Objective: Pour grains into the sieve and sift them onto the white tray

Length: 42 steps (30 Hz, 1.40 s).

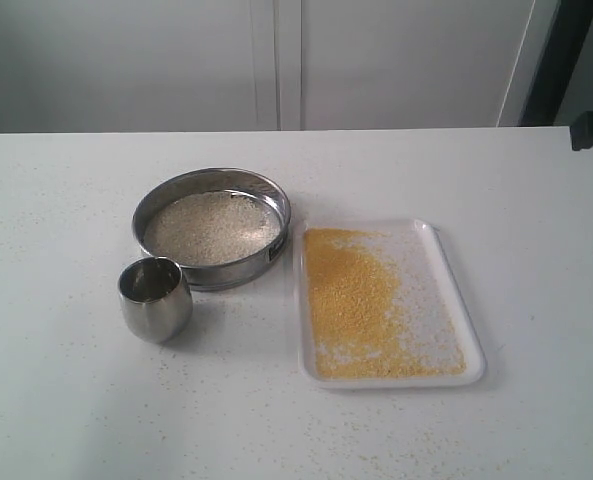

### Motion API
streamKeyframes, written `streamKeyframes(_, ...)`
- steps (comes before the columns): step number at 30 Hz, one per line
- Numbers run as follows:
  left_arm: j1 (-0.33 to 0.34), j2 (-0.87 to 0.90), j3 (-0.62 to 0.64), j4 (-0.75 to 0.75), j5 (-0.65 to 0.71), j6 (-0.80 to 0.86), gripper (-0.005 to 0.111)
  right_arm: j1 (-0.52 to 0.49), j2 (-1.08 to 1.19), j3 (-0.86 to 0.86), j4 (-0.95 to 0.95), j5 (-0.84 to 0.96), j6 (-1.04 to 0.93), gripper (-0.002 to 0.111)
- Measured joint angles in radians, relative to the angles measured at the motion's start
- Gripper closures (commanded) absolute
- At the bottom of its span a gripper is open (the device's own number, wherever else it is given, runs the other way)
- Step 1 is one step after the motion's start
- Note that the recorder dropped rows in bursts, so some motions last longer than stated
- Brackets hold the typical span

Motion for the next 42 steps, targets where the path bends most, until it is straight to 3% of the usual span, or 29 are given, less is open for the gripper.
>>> streamKeyframes(10, 0.0, 0.0, 0.0, 0.0, 0.0, 0.0, 0.107, 0.063, -0.161, 0.111, 0.008, -0.053, -0.03, 0.108)
streamKeyframes(42, 0.0, 0.0, 0.0, 0.0, 0.0, 0.0, 0.107, 0.062, -0.788, 0.54, -0.035, -0.277, -0.031, 0.108)
